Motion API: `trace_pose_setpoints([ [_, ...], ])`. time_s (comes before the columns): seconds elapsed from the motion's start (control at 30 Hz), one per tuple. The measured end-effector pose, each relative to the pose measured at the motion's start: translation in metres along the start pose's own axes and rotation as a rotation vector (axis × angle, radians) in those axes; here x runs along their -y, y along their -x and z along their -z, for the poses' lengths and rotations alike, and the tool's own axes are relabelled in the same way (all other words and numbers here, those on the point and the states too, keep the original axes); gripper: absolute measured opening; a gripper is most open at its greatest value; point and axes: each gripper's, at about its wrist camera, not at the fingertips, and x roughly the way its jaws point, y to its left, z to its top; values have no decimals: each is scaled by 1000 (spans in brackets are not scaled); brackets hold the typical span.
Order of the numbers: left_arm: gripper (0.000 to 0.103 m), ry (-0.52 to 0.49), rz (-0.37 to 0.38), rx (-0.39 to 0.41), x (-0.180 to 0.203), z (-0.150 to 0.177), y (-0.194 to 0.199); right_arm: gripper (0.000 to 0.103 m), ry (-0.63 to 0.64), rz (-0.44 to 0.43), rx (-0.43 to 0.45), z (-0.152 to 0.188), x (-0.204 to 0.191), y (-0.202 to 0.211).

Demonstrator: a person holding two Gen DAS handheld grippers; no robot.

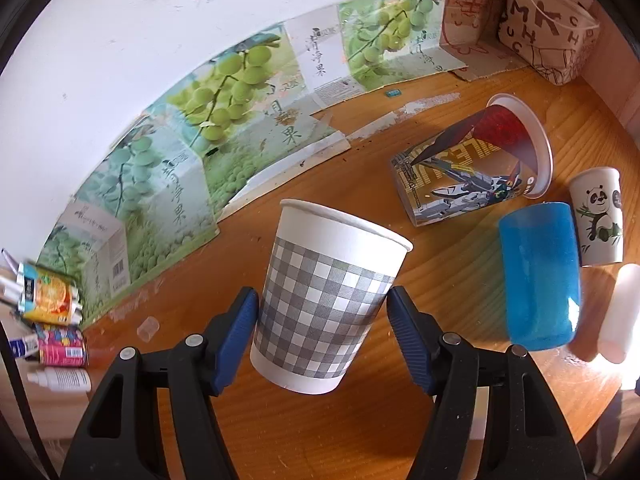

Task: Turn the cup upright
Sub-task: 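Lift the checkered cup off the desk with the left gripper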

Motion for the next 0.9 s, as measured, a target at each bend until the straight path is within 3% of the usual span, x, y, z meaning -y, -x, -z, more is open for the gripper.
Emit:
trace_pose_setpoints([
  [0.47,70,218,0,-6,2,37,55,103,117,-69,-75,7,16,22],
  [0.9,70,354,46,-63,38,87,93,103,176,-91,-144,16,45,43],
])
